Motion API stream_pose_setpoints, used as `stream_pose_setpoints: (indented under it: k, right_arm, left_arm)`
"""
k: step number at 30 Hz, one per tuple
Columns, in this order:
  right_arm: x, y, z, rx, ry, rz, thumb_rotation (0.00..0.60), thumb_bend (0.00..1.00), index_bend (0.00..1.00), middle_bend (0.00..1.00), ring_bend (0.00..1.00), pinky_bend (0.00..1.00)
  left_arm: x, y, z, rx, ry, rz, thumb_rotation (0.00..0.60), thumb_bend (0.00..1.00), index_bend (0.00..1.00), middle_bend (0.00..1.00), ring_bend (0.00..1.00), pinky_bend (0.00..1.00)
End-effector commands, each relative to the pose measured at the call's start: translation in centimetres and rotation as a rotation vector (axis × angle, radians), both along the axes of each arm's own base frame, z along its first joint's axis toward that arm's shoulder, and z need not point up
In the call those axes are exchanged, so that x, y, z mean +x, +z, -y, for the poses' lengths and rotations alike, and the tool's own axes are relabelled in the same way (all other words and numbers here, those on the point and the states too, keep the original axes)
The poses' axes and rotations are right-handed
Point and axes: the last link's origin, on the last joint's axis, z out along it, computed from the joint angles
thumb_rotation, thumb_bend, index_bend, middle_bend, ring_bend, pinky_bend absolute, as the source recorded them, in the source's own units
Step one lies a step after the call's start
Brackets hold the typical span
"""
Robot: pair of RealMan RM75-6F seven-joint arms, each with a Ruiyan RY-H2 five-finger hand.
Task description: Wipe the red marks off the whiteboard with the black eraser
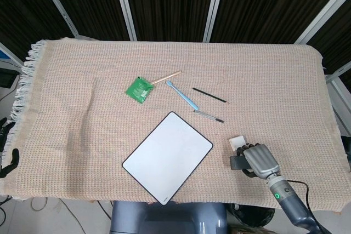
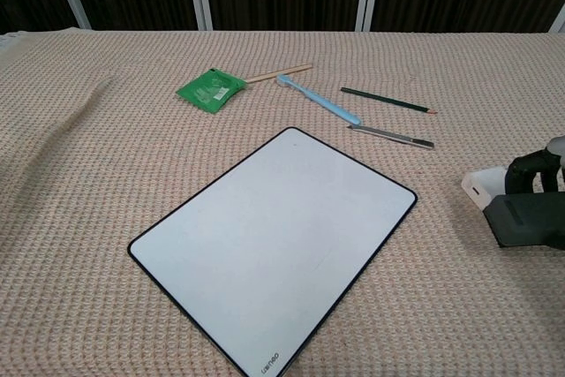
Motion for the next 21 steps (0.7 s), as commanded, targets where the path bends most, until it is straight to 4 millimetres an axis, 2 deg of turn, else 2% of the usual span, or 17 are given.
stream_pose_setpoints:
  k: [1,3,7,9,12,14,15,18,21]
  right_arm:
    - [-0.1,-0.8,-0.3,0.020,0.004,-0.002,0.600,0.41,0.57,0.45,0.43,0.43]
    - [-0.1,-1.3,-0.4,0.032,0.006,-0.005,0.600,0.39,0.57,0.43,0.42,0.42]
    - [0.1,-2.0,-0.4,0.039,0.010,-0.002,0.600,0.28,0.53,0.38,0.36,0.37]
    - [0.2,-2.2,-0.4,0.033,0.006,0.006,0.600,0.23,0.46,0.36,0.32,0.34]
    - [0.1,-2.2,-0.4,0.034,-0.001,0.001,0.600,0.15,0.29,0.29,0.25,0.32]
    - [0.0,-2.0,-0.6,0.045,-0.007,-0.015,0.600,0.10,0.20,0.22,0.19,0.32]
    - [0.0,-1.8,-0.6,0.046,-0.008,-0.021,0.600,0.09,0.18,0.20,0.17,0.32]
    - [0.3,-0.9,-0.7,0.017,-0.015,-0.012,0.600,0.08,0.16,0.18,0.14,0.31]
    - [0.5,0.6,-0.7,-0.022,-0.021,-0.001,0.600,0.08,0.16,0.16,0.13,0.27]
  left_arm:
    - [0.0,0.0,0.0,0.000,0.000,0.000,0.600,0.53,0.09,0.01,0.00,0.00]
    - [0.0,0.0,0.0,0.001,0.000,0.001,0.600,0.52,0.09,0.01,0.00,0.00]
    - [0.0,0.1,0.0,0.002,0.002,0.001,0.600,0.53,0.09,0.01,0.00,0.00]
    - [0.0,0.1,-0.1,0.002,0.001,0.001,0.600,0.53,0.09,0.01,0.00,0.00]
    - [0.0,0.1,-0.1,0.002,0.000,0.004,0.600,0.53,0.09,0.01,0.00,0.00]
    - [0.0,0.1,-0.1,0.003,0.001,0.003,0.600,0.53,0.09,0.01,0.00,0.00]
    - [-0.1,0.1,-0.1,0.002,0.002,0.002,0.600,0.53,0.09,0.01,0.00,0.00]
    - [-0.1,0.1,-0.1,0.001,0.003,0.001,0.600,0.53,0.09,0.01,0.00,0.00]
    - [-0.1,0.1,-0.1,-0.001,0.003,0.001,0.600,0.53,0.09,0.01,0.00,0.00]
